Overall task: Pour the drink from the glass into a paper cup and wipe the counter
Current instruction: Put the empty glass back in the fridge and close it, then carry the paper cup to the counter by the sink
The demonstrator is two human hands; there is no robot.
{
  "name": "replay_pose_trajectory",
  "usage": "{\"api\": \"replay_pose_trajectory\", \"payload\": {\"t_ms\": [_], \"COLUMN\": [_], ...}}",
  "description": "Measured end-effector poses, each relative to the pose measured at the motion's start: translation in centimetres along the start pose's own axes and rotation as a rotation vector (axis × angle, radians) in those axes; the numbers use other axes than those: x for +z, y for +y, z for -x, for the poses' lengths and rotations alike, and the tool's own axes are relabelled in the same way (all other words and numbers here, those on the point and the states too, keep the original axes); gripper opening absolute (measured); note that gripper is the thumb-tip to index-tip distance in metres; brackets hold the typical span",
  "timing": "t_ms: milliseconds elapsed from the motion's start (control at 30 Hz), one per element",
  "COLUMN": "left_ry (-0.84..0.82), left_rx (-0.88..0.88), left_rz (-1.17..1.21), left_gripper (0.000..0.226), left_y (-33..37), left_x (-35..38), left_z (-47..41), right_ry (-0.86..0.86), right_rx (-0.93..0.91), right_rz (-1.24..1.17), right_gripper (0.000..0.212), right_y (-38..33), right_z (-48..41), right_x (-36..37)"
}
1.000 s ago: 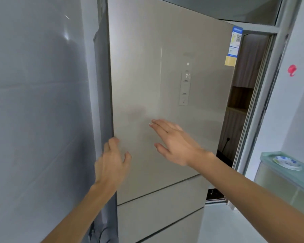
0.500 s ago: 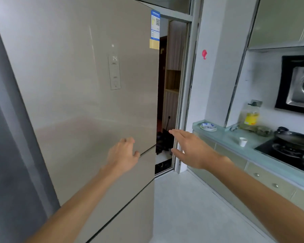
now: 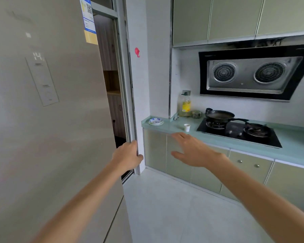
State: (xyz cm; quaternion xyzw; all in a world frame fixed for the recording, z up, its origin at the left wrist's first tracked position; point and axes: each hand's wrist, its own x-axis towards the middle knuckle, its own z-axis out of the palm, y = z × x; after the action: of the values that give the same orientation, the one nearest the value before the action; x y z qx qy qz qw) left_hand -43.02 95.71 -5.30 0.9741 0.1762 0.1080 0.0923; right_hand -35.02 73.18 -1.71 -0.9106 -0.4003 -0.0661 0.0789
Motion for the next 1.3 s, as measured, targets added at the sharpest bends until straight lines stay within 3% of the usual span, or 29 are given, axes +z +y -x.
{"api": "replay_pose_trajectory", "payload": {"t_ms": [167,333,667,1033,1300], "left_ry": [-0.018,-0.161,-0.292,-0.339,-0.514], "left_rx": [0.156,0.236,0.254,0.258,0.277], "left_rz": [0.129,0.180,0.169,0.086,0.060], "left_gripper": [0.044,0.038,0.037,0.038,0.045], "left_y": [1.0,1.2,2.0,7.5,10.4], "left_x": [0.6,2.3,5.8,10.4,15.3], "left_z": [-3.2,-6.3,-15.8,-31.4,-41.4], "right_ry": [-0.009,-0.031,-0.089,-0.109,-0.149], "right_rx": [0.142,0.231,0.286,0.339,0.423], "right_rz": [0.041,0.055,-0.019,-0.081,-0.129], "right_gripper": [0.058,0.052,0.060,0.058,0.061], "right_y": [1.0,3.2,9.0,21.4,29.0], "right_z": [-0.2,-1.2,-8.8,-19.4,-24.9], "right_x": [0.1,0.2,4.2,6.0,8.8]}}
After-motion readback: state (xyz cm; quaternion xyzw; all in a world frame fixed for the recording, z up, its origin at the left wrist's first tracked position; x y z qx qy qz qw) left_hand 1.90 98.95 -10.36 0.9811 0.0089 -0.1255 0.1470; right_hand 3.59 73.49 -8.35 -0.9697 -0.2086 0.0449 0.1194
